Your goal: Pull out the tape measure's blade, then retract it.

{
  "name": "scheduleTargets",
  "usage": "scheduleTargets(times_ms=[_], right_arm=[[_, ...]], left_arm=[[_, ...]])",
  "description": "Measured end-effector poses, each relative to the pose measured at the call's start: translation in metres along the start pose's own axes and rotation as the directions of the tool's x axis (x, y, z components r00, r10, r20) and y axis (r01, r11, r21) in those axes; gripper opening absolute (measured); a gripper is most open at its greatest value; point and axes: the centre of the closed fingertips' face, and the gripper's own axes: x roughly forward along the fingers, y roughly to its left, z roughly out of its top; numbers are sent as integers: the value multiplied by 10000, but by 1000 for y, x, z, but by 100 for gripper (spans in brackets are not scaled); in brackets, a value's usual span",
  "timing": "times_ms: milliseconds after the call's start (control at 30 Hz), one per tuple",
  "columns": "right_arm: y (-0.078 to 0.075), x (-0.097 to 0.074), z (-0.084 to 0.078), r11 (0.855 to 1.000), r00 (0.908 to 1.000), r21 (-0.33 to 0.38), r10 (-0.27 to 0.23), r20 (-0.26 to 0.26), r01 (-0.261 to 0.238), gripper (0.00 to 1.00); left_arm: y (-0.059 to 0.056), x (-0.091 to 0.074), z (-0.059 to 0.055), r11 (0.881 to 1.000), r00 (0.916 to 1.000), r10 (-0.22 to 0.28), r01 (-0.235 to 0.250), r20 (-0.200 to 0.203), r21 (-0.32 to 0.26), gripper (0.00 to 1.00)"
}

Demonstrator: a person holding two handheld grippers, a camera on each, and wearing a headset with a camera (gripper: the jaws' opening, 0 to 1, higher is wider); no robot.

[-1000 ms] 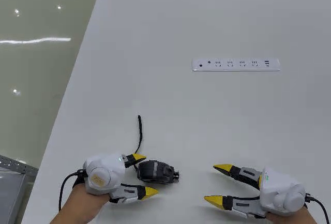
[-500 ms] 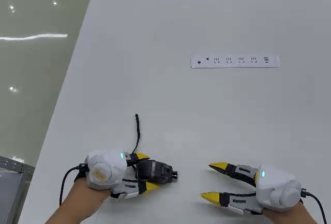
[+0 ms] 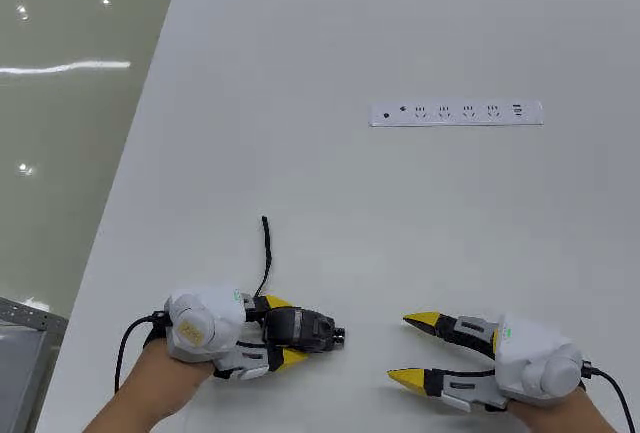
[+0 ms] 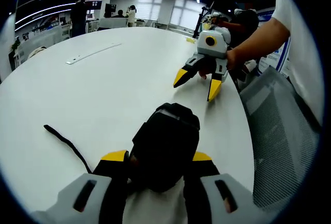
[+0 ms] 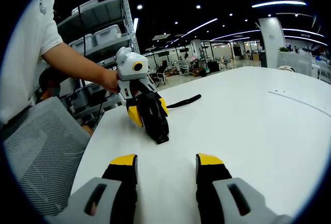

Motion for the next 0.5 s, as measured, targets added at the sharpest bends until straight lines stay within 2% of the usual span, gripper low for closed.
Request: scheduleTargets(times_ms=[200, 267, 500], right_arm=[[3, 5, 0, 10000, 10000, -44, 83, 14, -83, 46], [7, 9, -3, 9994, 9996, -235, 245, -169, -249, 46], [9, 24, -1, 9967, 9991, -698, 417, -79, -421, 44]], left_arm=[[0, 1, -1, 9999, 9999, -76, 78, -92, 153, 38], [0, 1, -1, 9998, 9998, -91, 94, -173, 172, 38], [0, 1, -2, 9996, 9996, -53, 61, -290, 271, 37]])
